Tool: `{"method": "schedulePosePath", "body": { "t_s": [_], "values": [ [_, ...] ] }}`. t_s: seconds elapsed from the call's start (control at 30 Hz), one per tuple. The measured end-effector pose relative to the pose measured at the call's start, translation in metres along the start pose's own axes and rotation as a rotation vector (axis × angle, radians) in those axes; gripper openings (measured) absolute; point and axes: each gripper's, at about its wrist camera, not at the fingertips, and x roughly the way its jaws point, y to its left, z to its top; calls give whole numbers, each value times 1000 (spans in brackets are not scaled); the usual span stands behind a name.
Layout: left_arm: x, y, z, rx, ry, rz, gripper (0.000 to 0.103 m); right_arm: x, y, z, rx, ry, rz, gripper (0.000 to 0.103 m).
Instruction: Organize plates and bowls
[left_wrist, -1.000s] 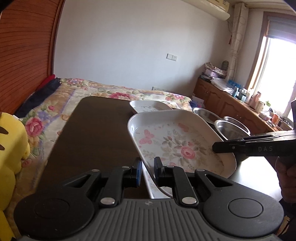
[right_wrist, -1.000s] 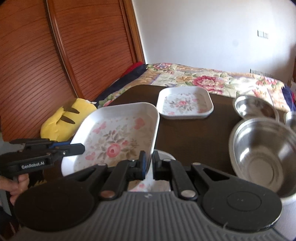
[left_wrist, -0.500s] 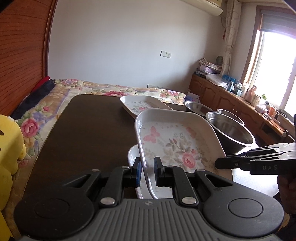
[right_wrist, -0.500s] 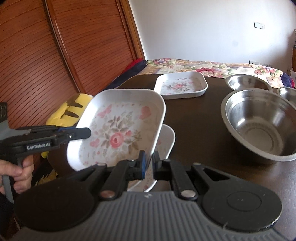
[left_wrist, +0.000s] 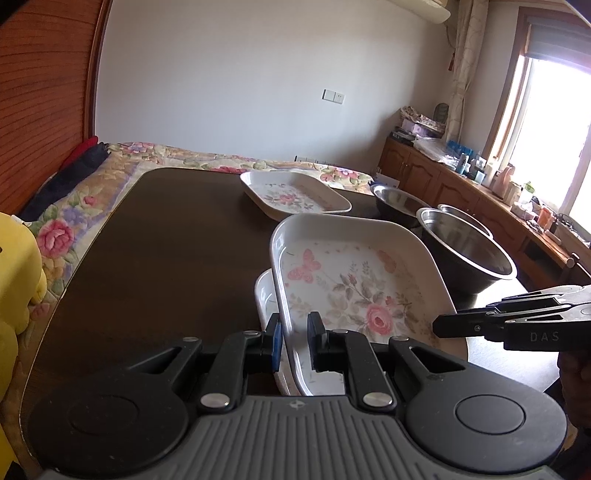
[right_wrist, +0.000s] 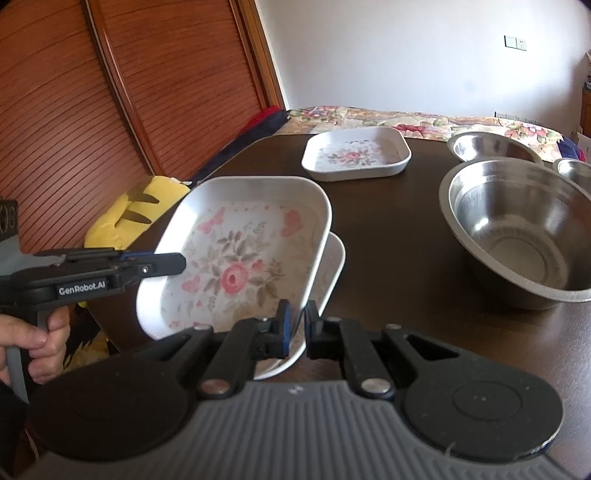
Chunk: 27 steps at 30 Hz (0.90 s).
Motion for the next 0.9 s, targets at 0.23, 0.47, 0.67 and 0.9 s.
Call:
{"method": "schedulePosePath", "body": {
  "t_s": [0.23,0.47,0.67,0.9],
  "values": [
    [7,0,-1,-8,13,3,42,2,1,-3,10,12,-11,10],
    [10,2,-2,-20,14,3,42,1,2,-3,10,12,-10,12],
    [11,1,-4,-21,10,7,42,2,6,-6,2,11,-18,13],
    [9,0,-3,-16,10,14,42,2,5,-4,6,9,-14,16]
  ]
}}
